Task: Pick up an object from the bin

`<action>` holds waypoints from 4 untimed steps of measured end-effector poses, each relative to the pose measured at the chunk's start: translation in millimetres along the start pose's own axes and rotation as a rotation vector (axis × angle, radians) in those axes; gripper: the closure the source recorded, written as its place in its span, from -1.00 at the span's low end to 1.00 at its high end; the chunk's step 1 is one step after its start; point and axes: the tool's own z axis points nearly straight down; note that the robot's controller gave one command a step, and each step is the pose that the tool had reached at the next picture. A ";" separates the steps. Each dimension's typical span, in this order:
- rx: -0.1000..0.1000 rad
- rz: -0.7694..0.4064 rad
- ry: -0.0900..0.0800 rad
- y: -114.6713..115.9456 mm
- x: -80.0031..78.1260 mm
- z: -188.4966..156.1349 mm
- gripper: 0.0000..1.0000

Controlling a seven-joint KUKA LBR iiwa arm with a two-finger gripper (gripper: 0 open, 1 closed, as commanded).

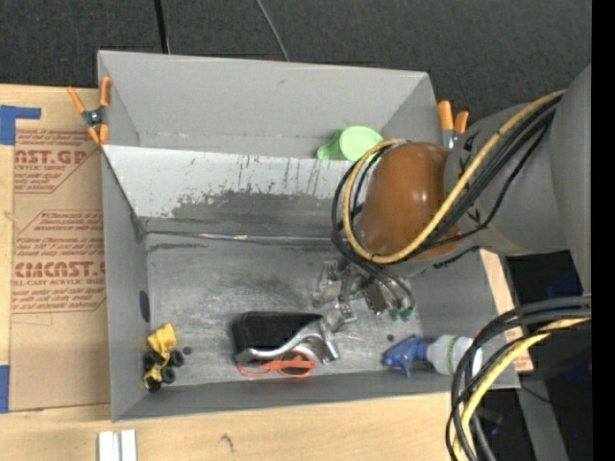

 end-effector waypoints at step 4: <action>-0.007 0.005 -0.008 22.4 -4.3 -66.7 1.00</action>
Offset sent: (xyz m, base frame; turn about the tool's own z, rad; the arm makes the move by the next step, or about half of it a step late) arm -0.0045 0.0262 -0.0013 0.0460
